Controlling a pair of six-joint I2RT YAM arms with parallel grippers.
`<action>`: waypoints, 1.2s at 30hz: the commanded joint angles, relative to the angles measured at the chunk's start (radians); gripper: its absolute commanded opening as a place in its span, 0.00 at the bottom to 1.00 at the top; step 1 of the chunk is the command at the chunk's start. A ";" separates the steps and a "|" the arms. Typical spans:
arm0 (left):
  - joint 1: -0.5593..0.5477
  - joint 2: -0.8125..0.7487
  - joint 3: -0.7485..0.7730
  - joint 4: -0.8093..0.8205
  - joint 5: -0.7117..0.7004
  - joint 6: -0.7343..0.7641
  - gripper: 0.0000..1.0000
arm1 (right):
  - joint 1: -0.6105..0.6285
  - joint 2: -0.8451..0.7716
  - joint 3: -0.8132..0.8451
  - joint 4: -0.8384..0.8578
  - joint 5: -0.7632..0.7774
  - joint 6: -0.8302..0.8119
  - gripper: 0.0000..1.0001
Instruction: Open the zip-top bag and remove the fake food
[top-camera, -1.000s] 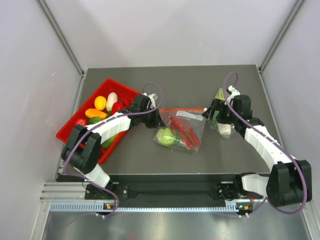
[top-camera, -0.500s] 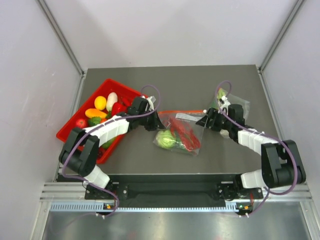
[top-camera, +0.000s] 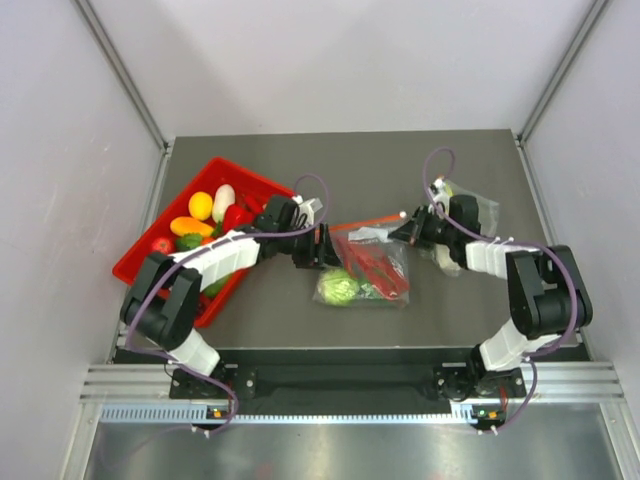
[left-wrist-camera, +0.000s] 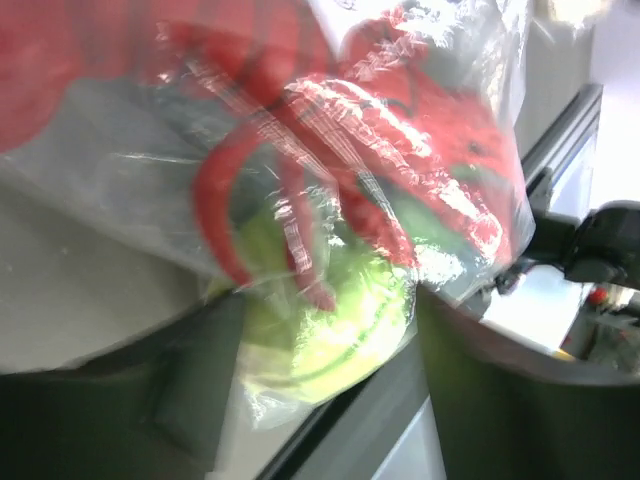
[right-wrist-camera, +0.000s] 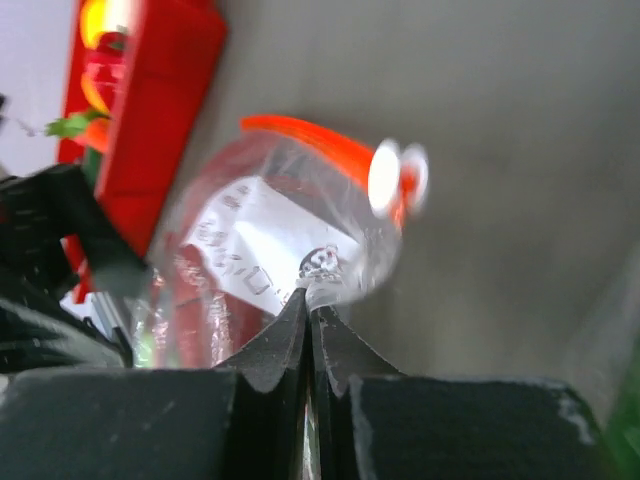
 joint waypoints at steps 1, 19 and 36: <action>-0.007 -0.032 0.106 -0.112 0.055 0.170 0.77 | 0.011 -0.129 0.096 -0.002 -0.103 -0.036 0.00; 0.017 -0.179 0.421 -0.002 0.007 0.314 0.99 | 0.086 -0.302 0.384 -0.545 -0.517 -0.227 0.00; 0.019 -0.084 0.398 0.291 0.296 0.072 0.99 | 0.138 -0.342 0.490 -0.833 -0.517 -0.384 0.00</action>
